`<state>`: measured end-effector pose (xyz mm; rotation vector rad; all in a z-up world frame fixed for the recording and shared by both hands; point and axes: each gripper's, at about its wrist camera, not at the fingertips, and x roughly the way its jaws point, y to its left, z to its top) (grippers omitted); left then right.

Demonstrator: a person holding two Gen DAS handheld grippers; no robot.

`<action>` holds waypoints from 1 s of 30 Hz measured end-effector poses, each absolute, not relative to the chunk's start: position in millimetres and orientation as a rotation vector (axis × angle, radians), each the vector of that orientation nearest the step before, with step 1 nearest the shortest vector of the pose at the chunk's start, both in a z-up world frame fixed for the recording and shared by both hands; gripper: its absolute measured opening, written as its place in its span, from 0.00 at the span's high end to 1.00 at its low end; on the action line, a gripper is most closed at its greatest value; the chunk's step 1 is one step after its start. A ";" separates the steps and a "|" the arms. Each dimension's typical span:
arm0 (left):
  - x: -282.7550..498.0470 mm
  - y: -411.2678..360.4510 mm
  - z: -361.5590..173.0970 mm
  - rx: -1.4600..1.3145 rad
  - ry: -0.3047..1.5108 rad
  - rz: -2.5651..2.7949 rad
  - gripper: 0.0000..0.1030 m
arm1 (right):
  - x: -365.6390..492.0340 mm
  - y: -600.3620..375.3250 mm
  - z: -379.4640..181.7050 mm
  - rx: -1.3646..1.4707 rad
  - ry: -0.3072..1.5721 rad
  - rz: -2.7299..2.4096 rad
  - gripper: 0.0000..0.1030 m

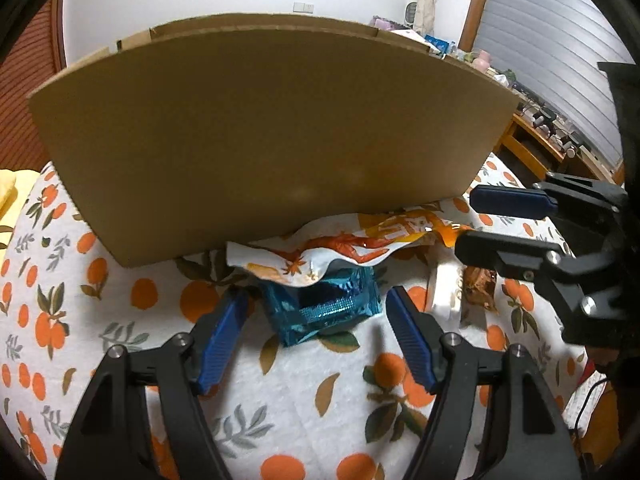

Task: Organize snacks
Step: 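Move both tools back to the remaining packets beside the box, then close the left tool on the blue wrapper while the right tool grasps the orange chicken-feet packet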

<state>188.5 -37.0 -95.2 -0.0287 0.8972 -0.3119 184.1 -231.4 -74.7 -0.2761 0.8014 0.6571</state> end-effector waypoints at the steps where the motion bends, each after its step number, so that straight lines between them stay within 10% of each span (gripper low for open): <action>1: 190.8 -37.9 -96.3 -0.031 0.901 -0.309 0.30 | 184.9 -230.6 -75.9 -0.277 0.806 0.661 0.55; 8: 196.8 -48.8 -100.5 0.001 0.899 -0.278 0.31 | 198.2 -223.0 -87.3 -0.284 0.859 0.689 0.55; 16: 194.1 -42.0 -99.2 -0.013 0.907 -0.302 0.62 | 213.7 -213.3 -101.3 -0.341 0.891 0.670 0.55; 30: 186.2 -24.9 -102.5 -0.052 0.909 -0.331 0.65 | 218.8 -183.4 -117.9 -0.493 0.897 0.664 0.55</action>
